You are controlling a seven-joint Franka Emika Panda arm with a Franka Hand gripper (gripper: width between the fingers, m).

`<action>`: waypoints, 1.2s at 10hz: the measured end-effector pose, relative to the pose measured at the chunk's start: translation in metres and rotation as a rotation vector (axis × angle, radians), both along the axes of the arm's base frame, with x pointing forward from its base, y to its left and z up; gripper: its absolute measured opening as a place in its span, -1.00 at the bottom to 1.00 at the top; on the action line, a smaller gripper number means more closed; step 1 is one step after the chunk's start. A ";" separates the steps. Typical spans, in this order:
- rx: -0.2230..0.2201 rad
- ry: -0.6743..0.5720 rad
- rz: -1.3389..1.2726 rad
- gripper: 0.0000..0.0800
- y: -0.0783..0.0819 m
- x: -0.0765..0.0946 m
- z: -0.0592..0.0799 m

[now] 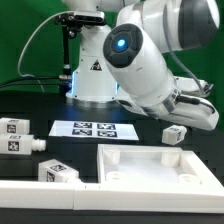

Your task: Assemble one leg

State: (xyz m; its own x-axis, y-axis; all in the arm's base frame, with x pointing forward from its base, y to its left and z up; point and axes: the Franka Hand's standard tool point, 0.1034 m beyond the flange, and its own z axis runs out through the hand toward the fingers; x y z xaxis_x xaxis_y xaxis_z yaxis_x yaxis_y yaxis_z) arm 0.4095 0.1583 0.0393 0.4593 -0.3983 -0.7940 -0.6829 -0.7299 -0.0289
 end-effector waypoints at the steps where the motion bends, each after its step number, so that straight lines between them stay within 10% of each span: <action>1: 0.015 -0.002 -0.002 0.62 -0.001 -0.001 -0.001; 12: 0.060 0.088 -0.082 0.62 -0.007 -0.030 -0.032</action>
Offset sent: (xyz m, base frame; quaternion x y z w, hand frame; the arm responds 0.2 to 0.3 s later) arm -0.0015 0.0067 -0.0017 0.0227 -0.0543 -0.0181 0.9981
